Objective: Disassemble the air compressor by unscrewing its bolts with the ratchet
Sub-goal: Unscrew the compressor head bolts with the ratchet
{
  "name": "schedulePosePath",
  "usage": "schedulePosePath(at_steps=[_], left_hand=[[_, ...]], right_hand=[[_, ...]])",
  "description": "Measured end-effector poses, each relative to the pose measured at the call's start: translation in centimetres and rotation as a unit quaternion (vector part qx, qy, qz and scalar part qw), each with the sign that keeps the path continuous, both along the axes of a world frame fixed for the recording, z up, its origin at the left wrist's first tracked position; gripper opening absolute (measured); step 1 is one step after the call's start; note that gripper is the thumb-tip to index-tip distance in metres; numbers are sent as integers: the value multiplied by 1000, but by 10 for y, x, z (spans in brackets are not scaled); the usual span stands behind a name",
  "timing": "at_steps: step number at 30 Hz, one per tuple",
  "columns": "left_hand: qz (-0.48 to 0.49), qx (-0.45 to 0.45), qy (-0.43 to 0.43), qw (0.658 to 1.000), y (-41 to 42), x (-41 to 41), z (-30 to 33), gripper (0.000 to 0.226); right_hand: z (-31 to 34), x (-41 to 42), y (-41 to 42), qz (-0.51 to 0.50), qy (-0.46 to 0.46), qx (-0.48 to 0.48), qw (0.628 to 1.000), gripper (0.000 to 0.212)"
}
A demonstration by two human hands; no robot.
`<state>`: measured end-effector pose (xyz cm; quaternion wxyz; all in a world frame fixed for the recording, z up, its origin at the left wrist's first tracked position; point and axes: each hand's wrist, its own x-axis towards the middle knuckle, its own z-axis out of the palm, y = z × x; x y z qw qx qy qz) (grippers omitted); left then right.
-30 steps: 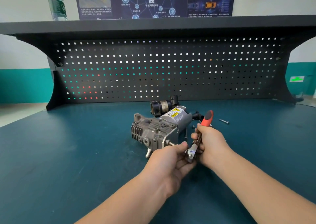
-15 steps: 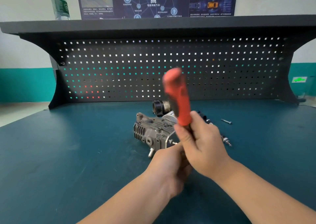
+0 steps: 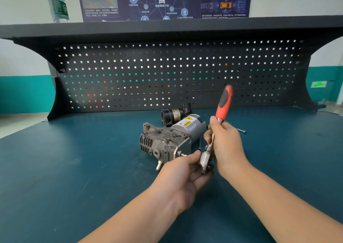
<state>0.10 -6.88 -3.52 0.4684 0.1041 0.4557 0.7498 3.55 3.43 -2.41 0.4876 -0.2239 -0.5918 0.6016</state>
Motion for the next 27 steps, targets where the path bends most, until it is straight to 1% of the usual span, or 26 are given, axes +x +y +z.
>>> schedulePosePath(at_steps=[2,4,6,8,10,11,12,14,16,18,19,20,21,22,23,24,26,27], left_hand=[[4,-4,1,1000,0,0,0,14],[8,-8,2,1000,0,1,0,14],[12,-11,1,1000,0,0,-2,12],[11,-10,2,1000,0,0,-2,11],[13,-9,1,1000,0,0,-1,10],[16,-7,0,1000,0,0,-1,10],[19,-5,1,1000,0,0,-1,9],[22,0,4,1000,-1,0,0,10],[13,4,11,1000,-1,0,-1,15],[-11,8,26,1000,-2,0,-1,20],[-22,15,28,999,-3,-1,-2,19],[-28,25,23,999,-3,-1,-2,19],[-30,33,16,999,-3,-1,-2,21],[-28,35,12,999,-3,-1,-2,23],[-23,28,11,999,-3,-1,-1,26],[-15,20,8,1000,-2,-1,0,28],[-3,11,0,1000,-1,0,2,19],[0,8,-3,1000,-1,0,2,14]], right_hand=[[-4,-3,7,35,2,-162,986,31],[-8,-4,9,50,-2,-252,966,30],[-10,-4,8,60,7,-276,959,30],[-8,-5,7,53,11,-239,969,30],[-4,-3,3,26,15,-140,990,31],[-2,-2,1,7,14,-66,998,32],[0,1,-4,-11,15,19,1000,32],[3,8,-14,-17,32,181,983,31],[2,14,-24,6,45,333,942,23],[2,18,-30,-9,23,487,873,16],[2,18,-31,-22,13,546,838,20],[1,18,-32,-27,9,580,814,24],[1,18,-32,-26,10,590,807,26],[1,17,-31,-21,15,580,814,25],[0,16,-29,-15,19,553,833,19],[0,16,-28,-2,24,506,862,14],[0,14,-24,22,34,385,922,21],[1,12,-22,23,35,325,945,24]])
